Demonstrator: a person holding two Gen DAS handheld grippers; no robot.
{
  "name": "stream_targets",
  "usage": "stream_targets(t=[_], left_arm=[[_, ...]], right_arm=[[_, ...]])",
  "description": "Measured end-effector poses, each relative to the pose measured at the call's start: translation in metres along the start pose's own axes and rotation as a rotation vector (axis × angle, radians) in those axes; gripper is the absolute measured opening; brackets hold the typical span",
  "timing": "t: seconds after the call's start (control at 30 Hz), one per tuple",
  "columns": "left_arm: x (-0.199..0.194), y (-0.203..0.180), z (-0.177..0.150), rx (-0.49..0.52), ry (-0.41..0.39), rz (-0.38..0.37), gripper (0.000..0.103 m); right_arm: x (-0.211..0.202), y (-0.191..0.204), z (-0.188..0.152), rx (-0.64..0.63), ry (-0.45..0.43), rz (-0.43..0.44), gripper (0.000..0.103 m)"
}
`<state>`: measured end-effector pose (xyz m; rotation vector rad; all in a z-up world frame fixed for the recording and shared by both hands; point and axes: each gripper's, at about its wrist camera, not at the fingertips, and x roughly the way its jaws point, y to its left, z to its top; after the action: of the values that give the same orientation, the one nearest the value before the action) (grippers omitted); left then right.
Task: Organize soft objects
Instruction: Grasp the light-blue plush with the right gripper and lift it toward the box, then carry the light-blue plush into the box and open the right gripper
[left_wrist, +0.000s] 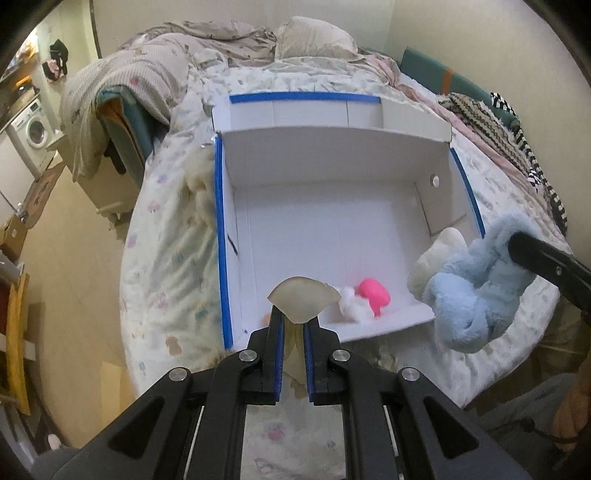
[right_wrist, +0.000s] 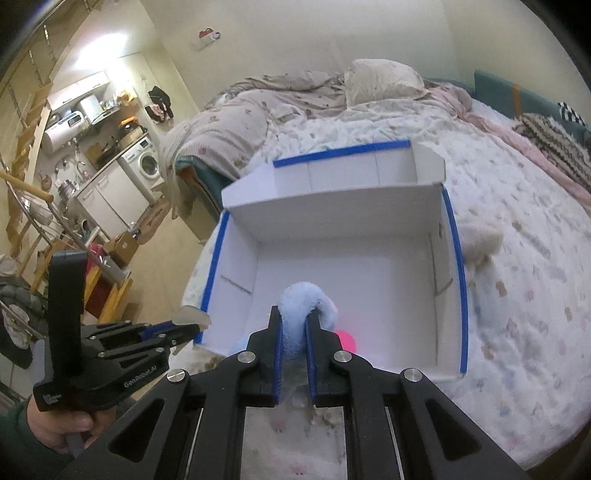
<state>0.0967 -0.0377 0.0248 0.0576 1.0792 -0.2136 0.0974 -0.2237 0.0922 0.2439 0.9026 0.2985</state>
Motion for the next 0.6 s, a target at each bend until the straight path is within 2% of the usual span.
stream_targets(t=[0.33, 0.6], left_arm=[[0.018, -0.008, 0.030, 0.017, 0.000, -0.003, 0.009], [0.049, -0.009, 0.045, 0.030, 0.024, 0.015, 0.009]], right_arm=[[0.024, -0.002, 0.033, -0.009, -0.001, -0.006, 0.013], [0.061, -0.024, 0.033, 0.034, 0.040, -0.008, 0.013]])
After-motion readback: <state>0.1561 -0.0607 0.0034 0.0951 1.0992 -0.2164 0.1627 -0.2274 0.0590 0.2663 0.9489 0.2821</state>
